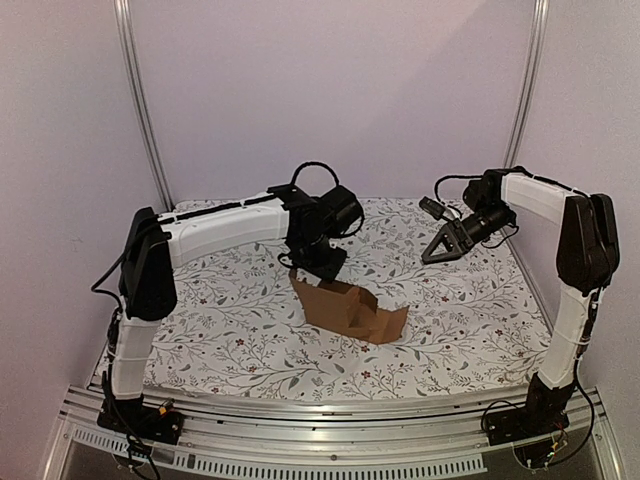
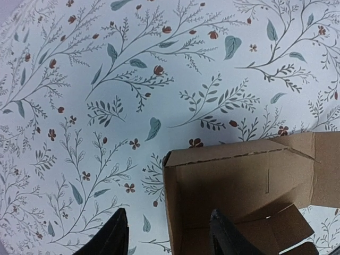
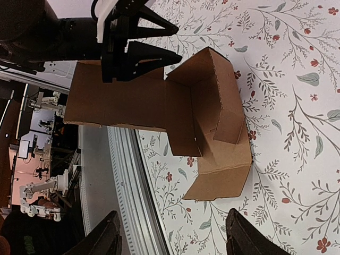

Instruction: Fold the paper box

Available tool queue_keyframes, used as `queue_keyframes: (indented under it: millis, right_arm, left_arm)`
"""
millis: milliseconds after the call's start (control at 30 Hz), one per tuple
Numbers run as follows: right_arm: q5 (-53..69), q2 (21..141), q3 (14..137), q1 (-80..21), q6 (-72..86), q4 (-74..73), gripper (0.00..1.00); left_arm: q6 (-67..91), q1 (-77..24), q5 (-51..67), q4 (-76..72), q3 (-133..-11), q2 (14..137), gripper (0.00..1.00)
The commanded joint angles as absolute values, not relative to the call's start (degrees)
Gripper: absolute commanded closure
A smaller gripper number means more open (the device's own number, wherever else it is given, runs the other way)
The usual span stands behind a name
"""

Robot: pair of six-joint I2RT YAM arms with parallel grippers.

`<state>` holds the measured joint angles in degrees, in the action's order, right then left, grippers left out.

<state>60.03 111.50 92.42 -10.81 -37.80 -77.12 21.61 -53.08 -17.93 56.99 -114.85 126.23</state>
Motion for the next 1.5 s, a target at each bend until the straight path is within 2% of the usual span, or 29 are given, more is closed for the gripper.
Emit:
queue_keyframes:
  millis: [0, 233, 400, 433, 533, 633, 867, 967, 1067, 1167, 1333, 1467]
  right_arm:
    - [59.32, 111.13, 93.52, -10.72, -38.64, -82.95, 0.34]
    - [59.54, 111.36, 93.91, -10.72, -39.87, -84.05, 0.34]
    - [59.68, 111.36, 94.0, -10.72, -40.2, -84.39, 0.34]
    - [59.74, 111.36, 94.04, -10.72, -40.31, -84.53, 0.34]
    - [59.76, 111.2, 94.04, -10.77, -40.42, -84.7, 0.34]
    - [59.92, 111.18, 94.04, -10.72, -40.43, -84.72, 0.34]
    - [60.03, 111.35, 93.96, -10.72, -40.05, -84.51, 0.35]
    - [59.92, 110.82, 93.79, -10.72, -39.41, -83.54, 0.35]
    - [58.15, 108.23, 92.79, -10.72, -37.05, -79.64, 0.35]
    - [54.18, 102.47, 90.66, -10.72, -32.38, -71.52, 0.36]
    - [48.3, 91.31, 83.81, -10.68, -23.8, -57.75, 0.3]
    - [50.77, 89.56, 81.97, -10.89, -21.49, -57.93, 0.27]
  left_arm:
    - [26.18, -52.91, -13.25, 64.16, -116.45, 127.96, 0.48]
    - [27.52, -52.74, -17.14, 69.7, -119.47, 130.47, 0.49]
    - [27.63, -51.45, -15.29, 72.21, -122.22, 133.17, 0.5]
    - [27.45, -50.94, -13.25, 72.58, -122.35, 134.16, 0.53]
    - [27.51, -50.54, -10.47, 71.83, -121.46, 135.34, 0.71]
    - [27.84, -50.54, -9.44, 70.16, -121.0, 134.54, 0.98]
    - [26.22, -51.48, -11.71, 66.75, -124.04, 127.89, 1.0]
    - [23.29, -53.82, -17.5, 61.07, -122.49, 122.43, 1.0]
    - [19.38, -56.66, -24.83, 50.4, -114.81, 115.35, 1.0]
    - [15.98, -58.31, -27.68, 35.87, -101.7, 107.47, 1.0]
    - [10.2, -59.35, -28.19, 9.93, -78.36, 96.16, 1.0]
    - [7.55, -59.68, -28.36, -8.63, -66.01, 92.31, 1.0]
